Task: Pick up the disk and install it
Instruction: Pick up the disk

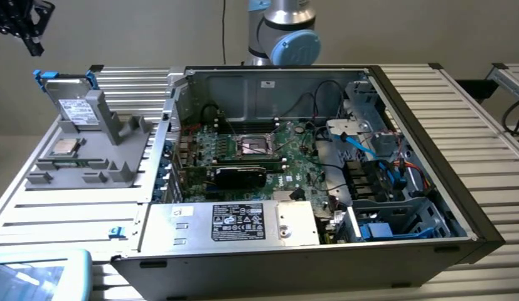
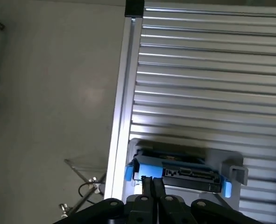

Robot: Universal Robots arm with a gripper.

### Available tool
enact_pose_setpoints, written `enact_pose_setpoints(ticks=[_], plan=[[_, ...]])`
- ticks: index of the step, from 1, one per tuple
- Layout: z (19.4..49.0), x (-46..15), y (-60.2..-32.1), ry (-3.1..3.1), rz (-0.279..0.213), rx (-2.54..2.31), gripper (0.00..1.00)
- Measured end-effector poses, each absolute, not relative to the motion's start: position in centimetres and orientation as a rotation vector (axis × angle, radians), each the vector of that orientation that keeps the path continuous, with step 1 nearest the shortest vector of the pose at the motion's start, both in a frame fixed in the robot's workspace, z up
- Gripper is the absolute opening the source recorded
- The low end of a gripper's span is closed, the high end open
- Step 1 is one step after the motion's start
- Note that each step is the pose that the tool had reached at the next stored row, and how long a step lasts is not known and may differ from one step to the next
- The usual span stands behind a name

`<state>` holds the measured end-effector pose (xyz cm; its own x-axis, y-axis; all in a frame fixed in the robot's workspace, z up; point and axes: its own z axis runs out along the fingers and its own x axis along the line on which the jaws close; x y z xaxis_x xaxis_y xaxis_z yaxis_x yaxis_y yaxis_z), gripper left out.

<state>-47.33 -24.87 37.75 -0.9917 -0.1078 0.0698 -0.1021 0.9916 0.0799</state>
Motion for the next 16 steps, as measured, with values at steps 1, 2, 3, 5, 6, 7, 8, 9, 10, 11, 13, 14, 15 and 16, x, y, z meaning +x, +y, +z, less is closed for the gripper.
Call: enact_pose_setpoints(ticks=[1,2,3,5,6,7,8,9,10,11,13,14,15,16], plan=[[37.75,-47.32,-24.87,-3.061,-0.116,0.189,0.11],[37.75,-47.32,-24.87,-3.061,-0.115,0.219,0.11],[37.75,-47.32,-24.87,-3.062,-0.113,0.247,0.11],[37.75,-47.32,-24.87,-3.065,-0.111,0.303,0.11],[37.74,-47.32,-24.87,-3.067,-0.109,0.329,0.11],[37.74,-47.32,-24.87,-3.069,-0.108,0.355,0.11],[37.74,-47.32,-24.87,-3.072,-0.106,0.378,0.11],[37.73,-47.32,-24.87,-3.075,-0.105,0.405,0.11],[37.74,-47.32,-24.87,-3.078,-0.103,0.430,0.11],[37.74,-47.32,-24.87,-3.080,-0.102,0.455,0.11],[37.74,-47.32,-24.87,-3.082,-0.099,0.503,0.11],[37.74,-47.32,-24.87,-3.083,-0.098,0.528,0.11],[37.73,-47.32,-24.87,-3.083,-0.097,0.552,0.11],[37.73,-47.32,-24.87,-3.083,-0.096,0.577,0.11]])
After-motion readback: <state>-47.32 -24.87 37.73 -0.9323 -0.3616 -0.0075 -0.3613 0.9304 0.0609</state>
